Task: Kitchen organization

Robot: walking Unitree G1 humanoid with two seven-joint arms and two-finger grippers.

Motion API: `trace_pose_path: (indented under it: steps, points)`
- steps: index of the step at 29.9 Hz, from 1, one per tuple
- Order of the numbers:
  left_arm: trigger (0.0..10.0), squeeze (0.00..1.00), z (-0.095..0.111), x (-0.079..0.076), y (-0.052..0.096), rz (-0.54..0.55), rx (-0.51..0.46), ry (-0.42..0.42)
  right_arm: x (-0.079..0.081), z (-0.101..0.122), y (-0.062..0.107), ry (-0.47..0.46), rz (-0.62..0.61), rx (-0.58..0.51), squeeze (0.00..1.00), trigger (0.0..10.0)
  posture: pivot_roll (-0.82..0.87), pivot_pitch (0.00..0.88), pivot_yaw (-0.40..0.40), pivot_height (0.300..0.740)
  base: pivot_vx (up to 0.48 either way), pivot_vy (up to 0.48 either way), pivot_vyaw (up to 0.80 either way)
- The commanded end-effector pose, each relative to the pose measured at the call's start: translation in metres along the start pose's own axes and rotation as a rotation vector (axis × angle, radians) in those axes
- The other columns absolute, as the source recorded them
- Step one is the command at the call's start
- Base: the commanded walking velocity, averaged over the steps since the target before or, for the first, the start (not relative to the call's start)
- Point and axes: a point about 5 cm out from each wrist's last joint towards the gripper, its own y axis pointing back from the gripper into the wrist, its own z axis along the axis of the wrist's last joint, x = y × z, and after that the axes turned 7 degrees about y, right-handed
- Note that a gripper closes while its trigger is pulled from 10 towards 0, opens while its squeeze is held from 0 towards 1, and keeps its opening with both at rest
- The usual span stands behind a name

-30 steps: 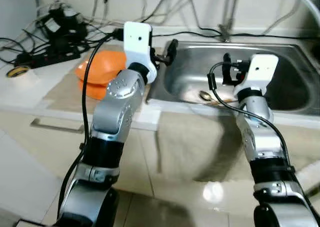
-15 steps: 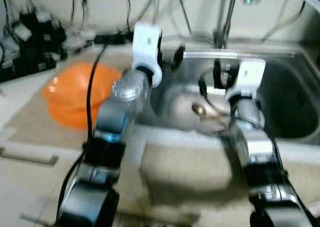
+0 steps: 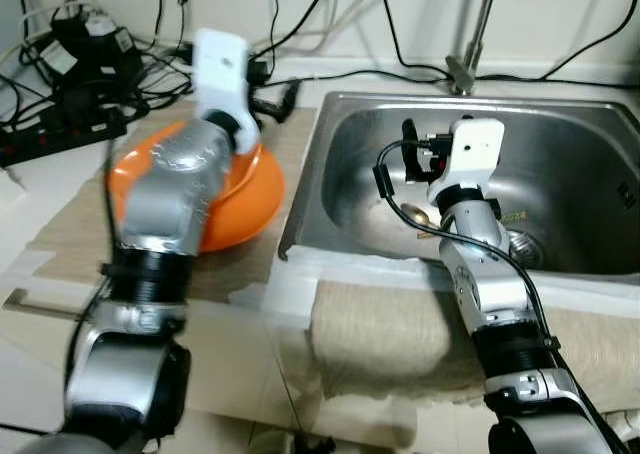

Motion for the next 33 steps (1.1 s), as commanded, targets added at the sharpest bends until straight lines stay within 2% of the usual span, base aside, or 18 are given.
trace_pose_path:
  steps: [1,4,5,6,8,10,12,14,16,20,22,26,30,31,33]
  points:
    - [10.0,0.00,0.008,0.000,-0.002,-0.028,0.006,-0.013,0.000,0.005,-0.001,0.011,0.000,-0.008,0.00,10.0,0.00,0.000,0.072,0.740,0.000,0.000,0.00]
    - [10.0,0.00,0.008,0.018,0.007,-0.037,0.057,-0.005,0.002,0.006,-0.003,0.033,0.047,-0.003,0.00,10.0,0.01,0.000,0.073,0.740,0.000,0.000,0.00]
    - [10.0,0.00,0.008,0.018,0.007,-0.037,0.057,-0.005,0.002,0.006,-0.003,0.033,0.047,-0.003,0.00,10.0,0.01,0.000,0.073,0.740,0.000,0.000,0.00]
    - [10.0,0.00,0.006,0.031,0.012,-0.034,0.089,0.008,0.002,0.007,-0.003,0.038,0.070,0.000,0.00,10.0,0.01,0.000,0.074,0.740,0.000,0.000,0.00]
    - [10.0,0.00,0.006,0.047,0.019,0.004,0.103,-0.009,0.001,0.007,-0.003,0.037,0.107,0.006,0.00,10.0,0.02,0.000,0.069,0.740,0.000,0.000,0.00]
    - [10.0,0.00,0.009,0.061,0.025,0.051,0.082,-0.030,-0.003,0.009,-0.005,0.046,0.122,0.006,0.00,10.0,0.02,0.000,0.067,0.740,0.000,0.000,0.00]
    - [10.0,0.00,0.008,0.079,0.038,0.139,0.026,-0.039,-0.017,0.014,-0.008,0.057,0.086,-0.006,0.00,10.0,0.03,0.000,0.063,0.740,0.000,0.000,0.00]
    - [10.0,0.00,0.005,0.083,0.043,0.174,0.008,-0.015,-0.022,0.015,-0.007,0.063,0.066,-0.012,0.00,10.0,0.03,0.000,0.060,0.740,0.000,0.000,0.00]
    - [10.0,0.00,-0.007,0.090,0.065,0.264,-0.043,-0.074,-0.032,0.015,-0.001,0.074,0.018,-0.025,0.00,10.0,0.03,0.000,0.054,0.740,0.000,0.000,0.00]
    - [10.0,0.00,-0.016,0.085,0.081,0.306,-0.090,-0.064,-0.037,0.015,0.010,0.081,-0.018,-0.045,0.00,10.0,0.04,0.000,0.048,0.740,0.000,0.000,0.00]
    - [10.0,0.00,-0.014,0.080,0.090,0.317,-0.151,-0.118,-0.037,0.014,0.020,0.108,-0.032,-0.062,0.00,10.0,0.04,0.000,0.042,0.740,0.000,0.000,0.00]
    - [10.0,0.00,-0.016,0.077,0.097,0.330,-0.180,-0.137,-0.034,0.013,0.033,0.131,-0.042,-0.086,0.00,10.0,0.03,0.000,0.034,0.740,0.000,0.000,0.00]
    - [10.0,0.00,-0.023,0.077,0.096,0.347,-0.176,-0.090,-0.028,0.010,0.041,0.133,-0.037,-0.081,0.00,10.0,0.02,0.000,0.030,0.740,0.000,0.000,0.00]
    - [10.0,0.00,-0.028,0.069,0.087,0.325,-0.171,-0.049,-0.025,0.008,0.043,0.137,-0.030,-0.076,0.00,10.0,0.00,0.000,0.045,0.740,0.000,0.000,0.00]
    - [10.0,0.00,-0.031,0.060,0.077,0.287,-0.167,-0.031,-0.024,0.009,0.041,0.139,-0.030,-0.075,0.00,10.0,-0.03,0.000,0.066,0.740,0.000,0.000,0.00]
